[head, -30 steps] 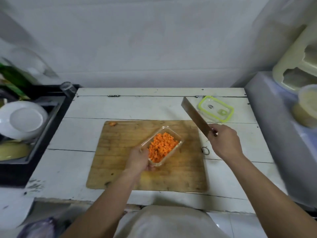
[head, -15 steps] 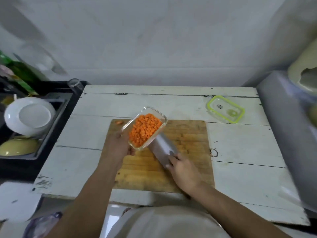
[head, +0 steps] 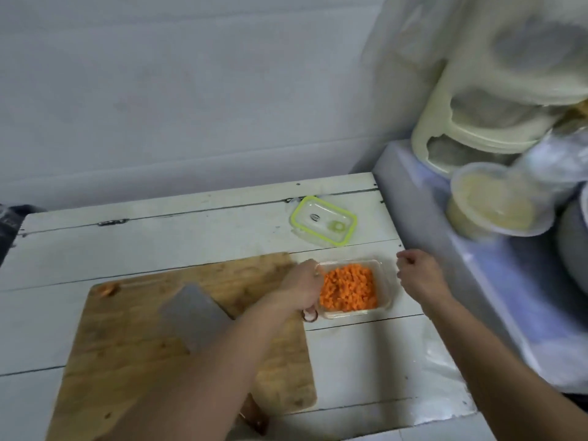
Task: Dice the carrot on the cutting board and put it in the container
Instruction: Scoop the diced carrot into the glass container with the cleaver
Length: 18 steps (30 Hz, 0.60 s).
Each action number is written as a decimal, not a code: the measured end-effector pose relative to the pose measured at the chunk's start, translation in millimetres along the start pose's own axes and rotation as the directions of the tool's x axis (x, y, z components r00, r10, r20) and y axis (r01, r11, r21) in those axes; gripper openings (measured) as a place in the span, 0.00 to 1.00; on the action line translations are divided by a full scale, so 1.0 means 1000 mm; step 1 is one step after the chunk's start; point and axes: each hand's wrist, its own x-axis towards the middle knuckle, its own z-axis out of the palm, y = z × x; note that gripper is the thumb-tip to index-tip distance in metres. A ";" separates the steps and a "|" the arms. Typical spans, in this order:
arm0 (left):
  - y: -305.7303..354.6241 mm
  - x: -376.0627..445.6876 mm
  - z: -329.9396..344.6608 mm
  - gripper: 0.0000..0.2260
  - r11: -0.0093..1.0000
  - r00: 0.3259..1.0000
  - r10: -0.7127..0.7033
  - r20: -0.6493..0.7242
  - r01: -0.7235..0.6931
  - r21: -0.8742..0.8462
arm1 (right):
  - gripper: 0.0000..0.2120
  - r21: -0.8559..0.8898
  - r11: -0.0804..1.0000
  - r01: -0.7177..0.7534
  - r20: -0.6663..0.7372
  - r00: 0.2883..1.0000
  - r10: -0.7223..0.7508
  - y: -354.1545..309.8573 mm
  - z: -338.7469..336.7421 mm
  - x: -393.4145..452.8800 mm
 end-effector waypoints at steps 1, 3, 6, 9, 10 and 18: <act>0.005 0.009 0.002 0.09 0.999 0.999 -0.023 0.035 0.022 0.032 | 0.16 -0.016 1.000 -0.002 0.041 0.999 0.002 -0.005 -0.001 -0.003; 0.014 0.026 -0.002 0.08 0.995 0.991 -0.084 0.100 0.077 0.065 | 0.15 -0.011 1.000 -0.005 0.111 0.994 0.006 -0.010 0.002 -0.007; 0.011 0.062 -0.029 0.12 0.952 0.994 -0.005 -0.110 0.039 0.305 | 0.15 0.021 0.999 -0.024 0.096 0.995 0.022 -0.011 0.006 -0.001; -0.002 0.099 -0.054 0.24 0.701 0.937 0.296 -0.186 -0.080 0.709 | 0.17 -0.010 0.999 -0.030 0.026 0.999 0.030 -0.013 0.005 0.008; -0.005 0.107 -0.059 0.28 0.603 0.944 0.321 -0.072 -0.145 0.784 | 0.17 -0.016 0.999 -0.030 0.018 0.999 0.030 -0.014 0.005 0.009; -0.016 0.114 -0.064 0.21 -0.140 0.811 0.511 0.285 -0.249 0.958 | 0.17 -0.072 0.994 0.078 -0.015 0.997 -0.079 -0.043 0.007 0.006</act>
